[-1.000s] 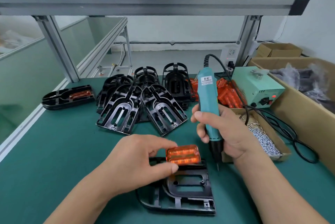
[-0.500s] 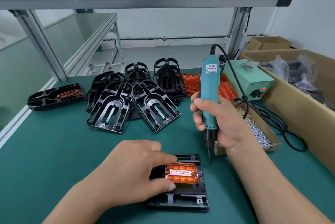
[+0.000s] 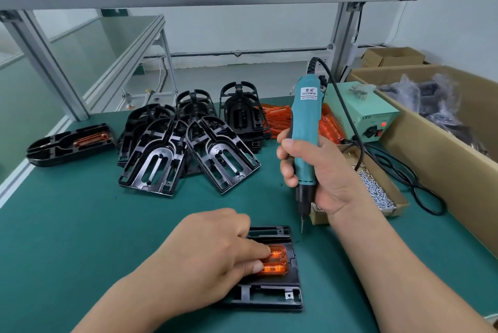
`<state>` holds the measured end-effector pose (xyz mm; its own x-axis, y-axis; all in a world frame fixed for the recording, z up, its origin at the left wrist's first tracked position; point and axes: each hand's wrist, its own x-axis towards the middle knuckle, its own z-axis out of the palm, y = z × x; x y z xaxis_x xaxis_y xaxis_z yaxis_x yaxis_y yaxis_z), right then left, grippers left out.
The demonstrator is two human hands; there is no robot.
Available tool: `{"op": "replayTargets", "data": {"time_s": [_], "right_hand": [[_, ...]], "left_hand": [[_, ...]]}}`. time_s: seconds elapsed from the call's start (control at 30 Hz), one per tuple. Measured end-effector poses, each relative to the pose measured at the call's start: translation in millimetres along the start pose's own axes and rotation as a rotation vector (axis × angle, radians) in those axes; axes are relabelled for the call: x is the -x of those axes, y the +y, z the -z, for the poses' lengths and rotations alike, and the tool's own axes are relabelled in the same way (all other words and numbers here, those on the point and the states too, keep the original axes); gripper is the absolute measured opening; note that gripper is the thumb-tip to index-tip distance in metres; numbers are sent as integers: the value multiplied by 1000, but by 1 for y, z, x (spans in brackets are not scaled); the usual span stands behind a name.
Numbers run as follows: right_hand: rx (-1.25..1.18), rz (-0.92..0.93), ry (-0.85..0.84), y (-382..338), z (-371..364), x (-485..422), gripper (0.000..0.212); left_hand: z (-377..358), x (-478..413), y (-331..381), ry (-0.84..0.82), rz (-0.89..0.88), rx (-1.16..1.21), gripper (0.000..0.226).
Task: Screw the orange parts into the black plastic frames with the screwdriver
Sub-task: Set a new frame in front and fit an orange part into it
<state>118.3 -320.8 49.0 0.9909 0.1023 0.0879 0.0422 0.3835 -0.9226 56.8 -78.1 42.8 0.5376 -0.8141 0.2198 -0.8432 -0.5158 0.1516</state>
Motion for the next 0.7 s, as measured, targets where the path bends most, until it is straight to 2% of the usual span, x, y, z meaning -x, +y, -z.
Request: {"op": "replayTargets", "data": {"time_s": [0.23,0.4,0.53,0.7], "right_hand": [[-9,4,2,1,0,0,22],[-3,14,-9,3,-1,0,22],[2,9,-17,4,-2,0,29],[0,12,-11,3,-3,0,22]], "left_hand": [[-7,-4,1,-44,-29,2,17],[-11,-10,5,-17,5,35,15],[-12,-10,6,-5,59,90,23],[-14,-10,5,-32,97,185,28]]}}
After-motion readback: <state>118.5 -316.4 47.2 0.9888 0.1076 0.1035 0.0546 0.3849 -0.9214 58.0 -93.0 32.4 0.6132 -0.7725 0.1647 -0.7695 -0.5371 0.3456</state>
